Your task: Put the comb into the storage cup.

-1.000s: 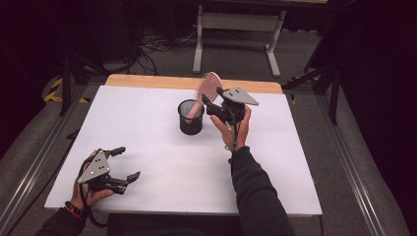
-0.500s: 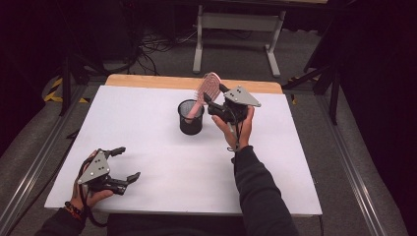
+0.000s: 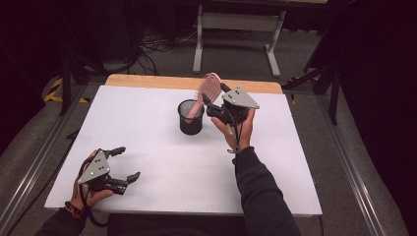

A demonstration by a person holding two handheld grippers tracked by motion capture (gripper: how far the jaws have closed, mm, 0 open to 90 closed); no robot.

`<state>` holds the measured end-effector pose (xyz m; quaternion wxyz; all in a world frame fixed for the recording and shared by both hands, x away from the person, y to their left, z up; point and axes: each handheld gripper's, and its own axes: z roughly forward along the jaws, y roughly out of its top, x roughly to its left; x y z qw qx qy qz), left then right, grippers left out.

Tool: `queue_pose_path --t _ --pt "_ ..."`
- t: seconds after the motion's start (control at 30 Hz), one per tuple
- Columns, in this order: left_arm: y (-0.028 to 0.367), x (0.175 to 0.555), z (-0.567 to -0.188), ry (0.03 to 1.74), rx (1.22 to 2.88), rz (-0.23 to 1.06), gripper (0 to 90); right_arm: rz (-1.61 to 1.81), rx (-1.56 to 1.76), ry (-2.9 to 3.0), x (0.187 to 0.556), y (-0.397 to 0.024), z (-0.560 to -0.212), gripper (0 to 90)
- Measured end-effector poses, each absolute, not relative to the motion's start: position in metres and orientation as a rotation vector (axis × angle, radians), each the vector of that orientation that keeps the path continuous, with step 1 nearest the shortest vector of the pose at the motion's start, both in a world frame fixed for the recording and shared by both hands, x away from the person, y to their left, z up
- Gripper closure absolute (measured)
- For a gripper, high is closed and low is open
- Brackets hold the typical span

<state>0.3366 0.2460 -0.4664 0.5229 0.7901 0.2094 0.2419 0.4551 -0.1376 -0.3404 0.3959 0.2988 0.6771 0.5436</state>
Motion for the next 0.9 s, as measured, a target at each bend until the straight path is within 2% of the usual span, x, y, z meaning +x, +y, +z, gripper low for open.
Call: queue_pose_path --t 0.63,0.9 --pt "0.245 0.337 -0.467 0.496 1.901 0.574 5.9 1.331 0.683 1.72 0.44 -0.134 -0.335 23.6" --pt "0.244 0.336 -0.467 0.494 1.894 0.576 6.1 1.29 0.689 1.709 0.437 -0.133 -0.335 16.2"
